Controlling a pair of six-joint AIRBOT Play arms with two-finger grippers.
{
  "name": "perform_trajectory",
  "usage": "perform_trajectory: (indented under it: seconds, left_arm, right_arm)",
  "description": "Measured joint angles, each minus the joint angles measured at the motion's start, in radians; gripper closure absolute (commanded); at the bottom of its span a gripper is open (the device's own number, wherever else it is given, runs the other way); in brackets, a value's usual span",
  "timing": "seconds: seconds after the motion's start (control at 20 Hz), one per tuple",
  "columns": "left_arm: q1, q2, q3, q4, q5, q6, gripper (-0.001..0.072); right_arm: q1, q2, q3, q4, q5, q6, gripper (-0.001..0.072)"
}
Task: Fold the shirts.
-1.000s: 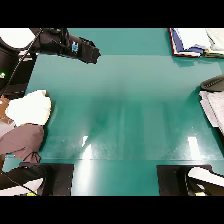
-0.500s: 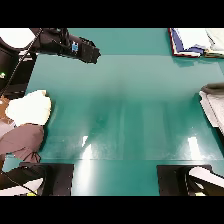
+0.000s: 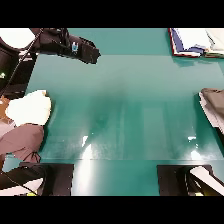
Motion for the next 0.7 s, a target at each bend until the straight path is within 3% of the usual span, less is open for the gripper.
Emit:
perform_trajectory:
  seconds: [0.25,0.5,0.6,0.7]
  left_arm:
    - [0.0,0.0,-0.002,0.0,-0.002,0.006,0.0674]
    - [0.0,0.0,-0.002,0.001,0.014,0.009,0.0674]
    - [0.0,0.0,-0.002,0.004,0.02,0.009,0.0674]
    - [0.0,0.0,-0.002,0.004,0.025,0.009,0.0674]
  right_arm:
    - [0.001,0.016,-0.029,0.061,-0.026,0.016,0.0075]
    - [0.274,0.019,0.04,0.246,-0.064,0.019,0.0094]
    - [0.442,0.019,0.069,0.279,-0.093,0.018,0.0302]
    - [0.612,0.019,0.09,0.296,-0.135,0.018,0.0454]
